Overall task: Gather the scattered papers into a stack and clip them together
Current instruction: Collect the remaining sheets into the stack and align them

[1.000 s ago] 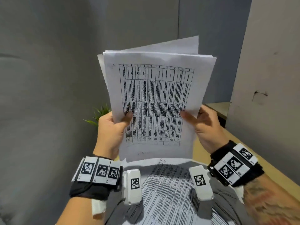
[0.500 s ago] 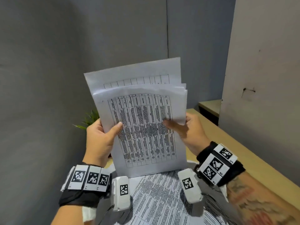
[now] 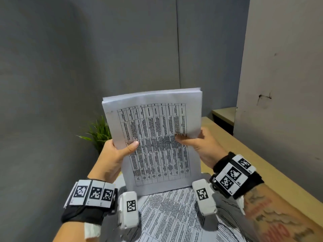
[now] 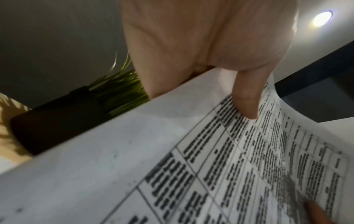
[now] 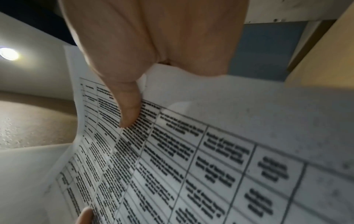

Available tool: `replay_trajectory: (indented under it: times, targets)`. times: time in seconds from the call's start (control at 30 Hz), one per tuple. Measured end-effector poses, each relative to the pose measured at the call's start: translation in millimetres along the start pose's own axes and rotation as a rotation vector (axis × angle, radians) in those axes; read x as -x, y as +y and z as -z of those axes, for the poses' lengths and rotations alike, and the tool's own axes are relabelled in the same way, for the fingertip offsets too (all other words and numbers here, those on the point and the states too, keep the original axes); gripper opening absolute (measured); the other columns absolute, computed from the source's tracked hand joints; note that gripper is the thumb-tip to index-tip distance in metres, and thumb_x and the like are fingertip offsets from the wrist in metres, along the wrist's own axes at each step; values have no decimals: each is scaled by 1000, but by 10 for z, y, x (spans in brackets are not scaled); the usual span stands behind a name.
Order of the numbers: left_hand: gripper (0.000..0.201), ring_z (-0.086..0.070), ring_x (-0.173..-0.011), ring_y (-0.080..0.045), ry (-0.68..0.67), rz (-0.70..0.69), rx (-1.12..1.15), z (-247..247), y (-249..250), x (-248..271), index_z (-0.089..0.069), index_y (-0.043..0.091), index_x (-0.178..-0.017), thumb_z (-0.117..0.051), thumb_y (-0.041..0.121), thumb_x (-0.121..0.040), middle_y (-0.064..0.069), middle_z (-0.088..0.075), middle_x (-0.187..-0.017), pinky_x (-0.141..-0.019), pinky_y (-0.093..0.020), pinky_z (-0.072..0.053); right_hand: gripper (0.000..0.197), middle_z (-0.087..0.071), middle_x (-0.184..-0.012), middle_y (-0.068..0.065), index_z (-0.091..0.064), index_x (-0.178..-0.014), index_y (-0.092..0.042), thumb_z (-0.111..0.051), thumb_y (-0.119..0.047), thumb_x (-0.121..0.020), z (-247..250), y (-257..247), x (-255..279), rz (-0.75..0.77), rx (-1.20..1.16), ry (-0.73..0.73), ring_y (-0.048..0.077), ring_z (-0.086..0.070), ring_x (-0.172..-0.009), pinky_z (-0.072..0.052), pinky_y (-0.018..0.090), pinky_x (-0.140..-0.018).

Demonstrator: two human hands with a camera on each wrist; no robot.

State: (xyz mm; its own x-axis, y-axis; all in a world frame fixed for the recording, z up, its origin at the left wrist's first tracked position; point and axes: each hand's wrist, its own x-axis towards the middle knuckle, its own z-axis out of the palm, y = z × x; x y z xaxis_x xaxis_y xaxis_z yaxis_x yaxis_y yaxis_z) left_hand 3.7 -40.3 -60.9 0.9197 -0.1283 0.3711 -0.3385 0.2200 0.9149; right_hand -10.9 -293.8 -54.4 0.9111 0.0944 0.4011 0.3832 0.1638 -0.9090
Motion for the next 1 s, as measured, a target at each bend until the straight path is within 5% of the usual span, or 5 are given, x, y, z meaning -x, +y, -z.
replay_trajectory:
  times: [0.27, 0.43, 0.67, 0.83, 1.0]
  targets:
    - [36, -71, -102, -19, -36, 2, -100, 34, 25, 51, -78, 20, -94, -78, -5, -68, -5, -76, -106, -80, -27, -58, 27, -73, -114, 12, -70, -105, -13, -74, -9, -79, 3, -28, -19, 54, 50, -20, 22, -68, -109, -51, 37, -101]
    - [28, -70, -88, -16, 207, -53, -173, 70, 48, -24, -72, 12, -94, -70, -11, -79, -1, -77, -91, -80, -32, -54, 68, -75, -106, -4, -66, -115, -26, -71, -70, -63, 220, -187, -75, -144, 629, -135, 11, -71, -94, -55, 35, -83]
    - [12, -68, -86, -18, 497, -8, -68, 270, 234, -46, -65, 7, -97, -70, 12, -87, -4, -71, -92, -59, -22, -56, 71, -69, -108, 1, -65, -115, -21, -74, -72, -66, 315, -107, -20, -538, 1429, -388, 20, -67, -96, -55, 35, -85]
    - [33, -56, -86, -22, 505, 49, -3, 401, 289, -60, -53, 6, -83, -79, 26, -76, -10, -54, -90, -106, -41, -43, 81, -69, -116, 3, -64, -120, -12, -75, -71, -66, 148, 82, 67, -707, 1621, -548, 23, -68, -100, -56, 34, -83]
    - [49, -60, -102, -28, 473, 64, 21, 344, 352, 16, -55, 8, -83, -86, 37, -59, -12, -58, -107, -106, -48, -45, 74, -69, -95, 0, -64, -104, -10, -77, -71, -64, 89, 177, 23, -804, 1777, -643, 20, -64, -82, -55, 35, -81]
